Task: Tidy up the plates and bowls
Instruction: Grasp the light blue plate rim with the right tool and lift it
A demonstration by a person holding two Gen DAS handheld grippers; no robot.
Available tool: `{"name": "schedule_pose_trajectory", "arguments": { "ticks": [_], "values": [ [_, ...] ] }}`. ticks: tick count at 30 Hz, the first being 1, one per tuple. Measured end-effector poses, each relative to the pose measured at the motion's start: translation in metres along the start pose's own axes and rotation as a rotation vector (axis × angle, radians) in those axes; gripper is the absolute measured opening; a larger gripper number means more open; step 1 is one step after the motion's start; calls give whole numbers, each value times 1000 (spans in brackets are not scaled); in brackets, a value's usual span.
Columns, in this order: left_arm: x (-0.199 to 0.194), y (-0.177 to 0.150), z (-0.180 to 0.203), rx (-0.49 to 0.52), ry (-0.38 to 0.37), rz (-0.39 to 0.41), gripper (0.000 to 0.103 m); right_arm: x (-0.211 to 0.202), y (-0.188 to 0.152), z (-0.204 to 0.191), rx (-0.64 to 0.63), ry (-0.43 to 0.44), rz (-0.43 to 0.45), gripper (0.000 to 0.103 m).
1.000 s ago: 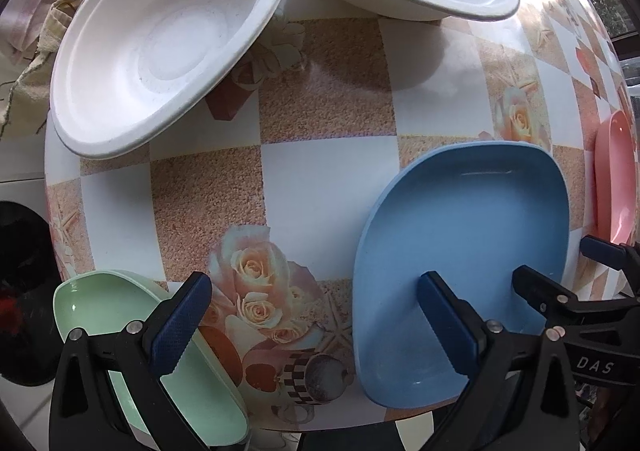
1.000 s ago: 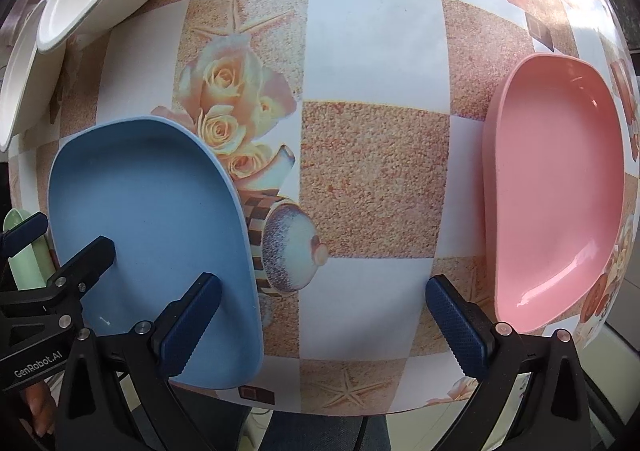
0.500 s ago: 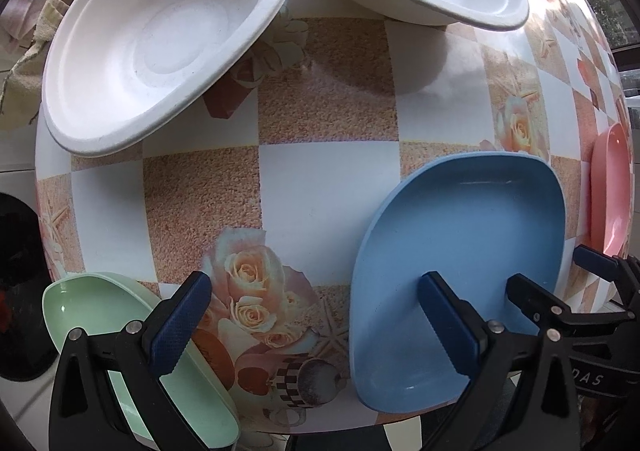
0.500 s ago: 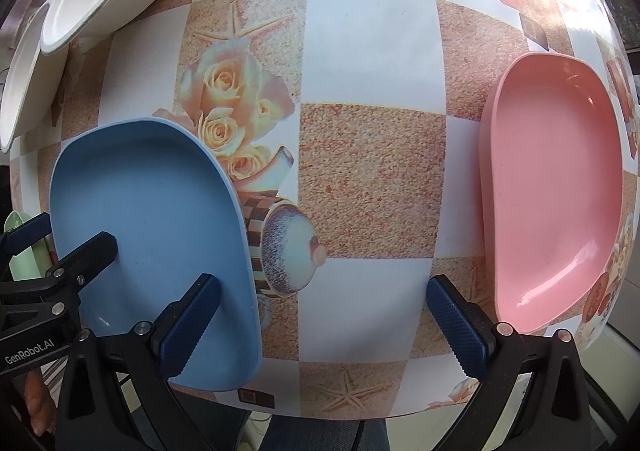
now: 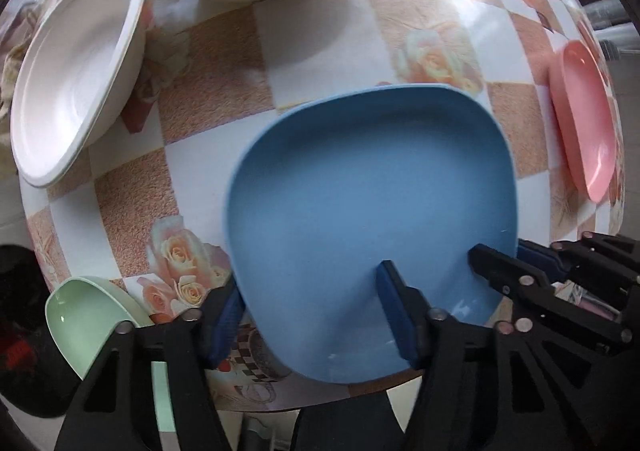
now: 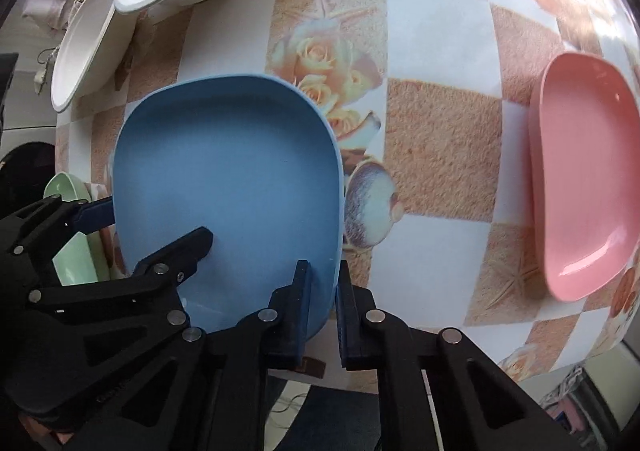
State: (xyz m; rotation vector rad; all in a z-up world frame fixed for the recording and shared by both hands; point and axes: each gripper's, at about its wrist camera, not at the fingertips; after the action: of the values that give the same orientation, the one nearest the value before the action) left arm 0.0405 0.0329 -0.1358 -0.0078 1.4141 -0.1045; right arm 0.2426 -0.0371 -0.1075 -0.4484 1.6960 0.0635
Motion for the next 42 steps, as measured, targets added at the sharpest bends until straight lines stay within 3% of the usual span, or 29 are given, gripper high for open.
{"name": "schedule_pose_trajectory", "arguments": {
  "ticks": [1,5,12,22,30,32,36,42],
  "values": [
    [0,-1,0,2,-5,-3,64,0,-2,1,3,5,-4,13],
    [-3,-5,-6,-16,-12,0,44,-2,-13,5,29,12,-26,12],
    [-19,-40,6,44,44,17,35,-11,-37,-8,8,21,-27,13],
    [-73,-112,-9,-7,-14,51,29,-29,-40,-28,-18,46,-15,13],
    [-100,-158,-19,-23,7,80,29,-44,-24,-59,-65,49,-17,13],
    [-104,-158,-32,-45,12,85,29,-45,-21,-68,-89,48,-19,13],
    [-124,-201,-55,-102,18,96,29,-44,-19,-97,-157,52,-37,13],
    [-147,-234,-78,-218,43,109,29,-30,-14,-148,-279,47,-78,13]
  ]
}}
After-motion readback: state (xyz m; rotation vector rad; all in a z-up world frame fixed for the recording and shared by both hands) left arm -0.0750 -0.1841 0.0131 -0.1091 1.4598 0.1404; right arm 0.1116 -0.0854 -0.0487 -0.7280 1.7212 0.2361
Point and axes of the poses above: each gripper's, at about its wrist camera, not at the fingertips, and x roughly the way its jaws point, z to its right, y to its top, and after that the axes turned 1 degree about -y, right-handed
